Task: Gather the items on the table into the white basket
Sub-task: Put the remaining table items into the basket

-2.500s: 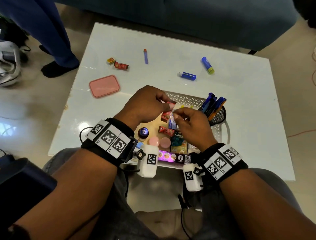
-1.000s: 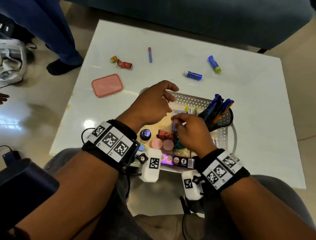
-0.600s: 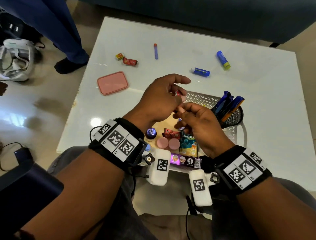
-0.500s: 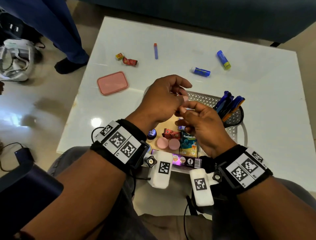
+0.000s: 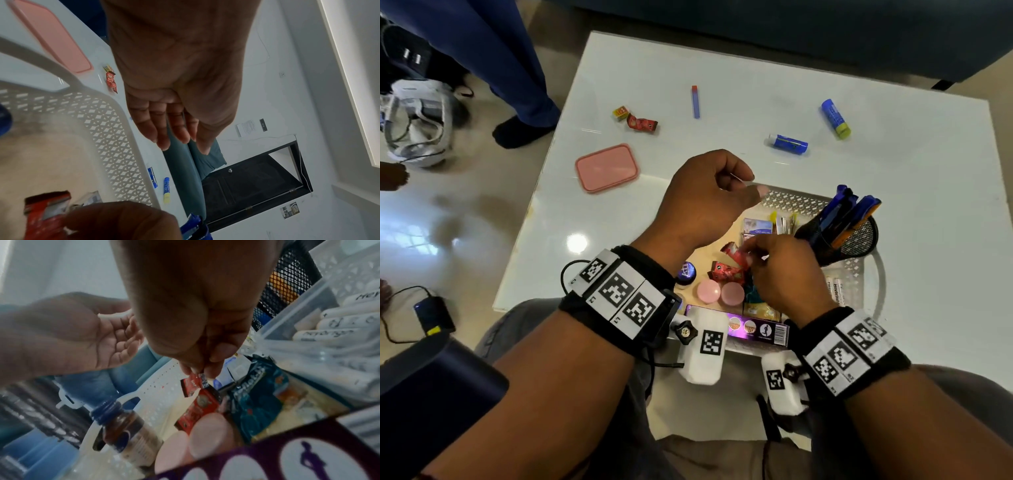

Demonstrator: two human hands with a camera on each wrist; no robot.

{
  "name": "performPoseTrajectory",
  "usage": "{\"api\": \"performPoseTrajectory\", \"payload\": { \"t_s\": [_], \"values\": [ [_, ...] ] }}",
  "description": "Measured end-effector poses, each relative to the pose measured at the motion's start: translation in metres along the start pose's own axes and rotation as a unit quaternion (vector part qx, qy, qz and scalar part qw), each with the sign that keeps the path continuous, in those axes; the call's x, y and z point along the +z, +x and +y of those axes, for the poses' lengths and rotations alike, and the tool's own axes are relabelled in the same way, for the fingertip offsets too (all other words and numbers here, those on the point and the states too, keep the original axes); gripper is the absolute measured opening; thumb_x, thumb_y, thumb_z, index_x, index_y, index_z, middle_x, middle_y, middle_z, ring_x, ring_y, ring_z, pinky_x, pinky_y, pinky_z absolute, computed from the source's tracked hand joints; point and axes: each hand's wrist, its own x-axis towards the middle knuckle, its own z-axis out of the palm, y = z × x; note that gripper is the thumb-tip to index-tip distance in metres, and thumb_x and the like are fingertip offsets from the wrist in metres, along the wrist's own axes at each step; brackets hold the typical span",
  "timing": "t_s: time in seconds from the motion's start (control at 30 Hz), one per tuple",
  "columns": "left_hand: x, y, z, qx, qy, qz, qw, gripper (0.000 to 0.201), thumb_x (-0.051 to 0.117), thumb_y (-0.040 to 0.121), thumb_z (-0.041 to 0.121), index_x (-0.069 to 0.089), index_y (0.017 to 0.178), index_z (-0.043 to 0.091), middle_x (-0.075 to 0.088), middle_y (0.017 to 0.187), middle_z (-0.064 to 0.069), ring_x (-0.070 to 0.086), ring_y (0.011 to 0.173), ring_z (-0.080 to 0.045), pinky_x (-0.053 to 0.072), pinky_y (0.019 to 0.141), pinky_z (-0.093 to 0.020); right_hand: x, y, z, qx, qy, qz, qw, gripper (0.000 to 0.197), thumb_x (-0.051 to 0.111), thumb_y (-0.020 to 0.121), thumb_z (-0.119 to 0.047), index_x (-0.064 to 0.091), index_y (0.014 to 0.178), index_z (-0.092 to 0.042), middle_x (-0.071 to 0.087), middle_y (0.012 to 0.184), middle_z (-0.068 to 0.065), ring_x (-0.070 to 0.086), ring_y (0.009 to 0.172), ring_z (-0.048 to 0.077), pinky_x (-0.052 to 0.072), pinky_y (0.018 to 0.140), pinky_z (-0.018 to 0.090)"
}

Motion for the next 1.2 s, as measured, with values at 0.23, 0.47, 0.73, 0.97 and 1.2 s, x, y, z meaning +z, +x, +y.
{"api": "performPoseTrajectory", "payload": {
  "t_s": [0.23,0.47,0.73,0.97,1.2],
  "values": [
    [0.002,0.001,-0.001,0.005,0.030,-0.016,0.999,0.016,0.082,0.083,0.035,0.068,0.088,0.028,0.062,0.070,0.010,0.055,0.062,0.001,0.048,0.063,-0.016,0.002,-0.003,-0.004,-0.004,-0.082,-0.063,0.995,0.034,0.061,0.086,-0.010,0.074,0.109,-0.033,0.074,0.111,-0.002,0.067,0.103,0.022,0.055,0.087,0.034],
    [0.001,0.000,-0.002,-0.004,0.056,-0.039,0.998,0.021,0.081,0.083,0.040,0.071,0.093,0.024,0.071,0.079,-0.002,0.063,0.070,-0.010,0.045,0.059,-0.012,0.005,-0.004,-0.001,-0.028,-0.124,-0.098,0.987,0.043,0.061,0.087,-0.016,0.065,0.127,-0.031,0.067,0.125,-0.002,0.064,0.110,0.021,0.053,0.089,0.033],
    [0.001,-0.003,-0.005,-0.010,0.072,-0.068,0.995,0.022,0.080,0.083,0.043,0.070,0.093,0.027,0.072,0.083,0.000,0.064,0.075,-0.008,0.044,0.058,-0.012,0.000,0.000,0.009,-0.023,-0.036,-0.065,0.997,0.035,0.066,0.090,-0.031,0.066,0.125,-0.029,0.070,0.120,-0.006,0.066,0.106,0.015,0.051,0.091,0.028],
    [-0.029,-0.007,0.012,-0.010,0.035,-0.016,0.999,0.021,0.082,0.081,0.041,0.073,0.092,0.026,0.072,0.080,0.005,0.067,0.073,-0.009,0.057,0.076,-0.033,-0.022,0.007,0.015,-0.044,0.024,-0.066,0.997,0.035,0.069,0.089,-0.043,0.066,0.122,-0.033,0.067,0.100,-0.018,0.058,0.075,-0.007,0.039,0.067,0.008],
    [-0.099,0.093,0.019,-0.048,0.296,0.003,0.954,0.021,0.077,0.086,0.043,0.073,0.090,0.023,0.071,0.098,0.004,0.064,0.087,-0.017,0.053,0.080,-0.033,-0.032,0.013,0.031,-0.029,0.091,-0.076,0.993,0.034,0.071,0.088,-0.038,0.066,0.121,-0.035,0.067,0.098,-0.020,0.063,0.074,-0.010,0.046,0.066,0.014]
  ]
}}
